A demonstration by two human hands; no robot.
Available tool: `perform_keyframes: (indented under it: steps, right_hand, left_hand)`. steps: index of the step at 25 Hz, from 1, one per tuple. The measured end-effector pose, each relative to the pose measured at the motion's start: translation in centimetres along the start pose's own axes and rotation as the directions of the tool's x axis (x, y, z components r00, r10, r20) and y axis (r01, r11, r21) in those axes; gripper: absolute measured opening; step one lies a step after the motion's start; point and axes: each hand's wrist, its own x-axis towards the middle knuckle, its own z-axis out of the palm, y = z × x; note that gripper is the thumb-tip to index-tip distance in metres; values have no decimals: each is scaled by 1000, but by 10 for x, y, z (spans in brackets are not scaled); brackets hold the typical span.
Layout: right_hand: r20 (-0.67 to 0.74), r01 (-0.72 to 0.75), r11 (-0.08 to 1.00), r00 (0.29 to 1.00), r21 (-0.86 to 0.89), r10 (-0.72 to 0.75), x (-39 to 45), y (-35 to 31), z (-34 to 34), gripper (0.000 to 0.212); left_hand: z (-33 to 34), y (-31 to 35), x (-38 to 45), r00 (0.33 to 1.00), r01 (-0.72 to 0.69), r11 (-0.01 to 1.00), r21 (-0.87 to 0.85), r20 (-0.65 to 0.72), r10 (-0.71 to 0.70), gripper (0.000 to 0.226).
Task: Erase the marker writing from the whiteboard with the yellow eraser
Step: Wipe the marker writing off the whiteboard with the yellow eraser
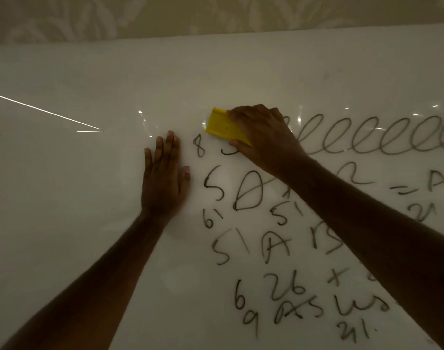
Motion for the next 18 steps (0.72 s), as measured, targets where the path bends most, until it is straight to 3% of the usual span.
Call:
perform_keyframes:
  steps: [6,12,18]
  right_hand:
    - [-17,-19,998,1000,-55,18,9,-30,26,60]
    - [44,247,943,969,-225,-243,-41,-19,22,61]
    - [-50,36,976,998,-214,-48,6,2,15,61]
  left_hand:
    - [2,-2,-1,1000,0,1000,31,-18,1,71]
    - [4,-1,-2,1000,10,999,46,-14,-9,71]
    - [5,-1,-3,999,-3,999,52,-39,5,71]
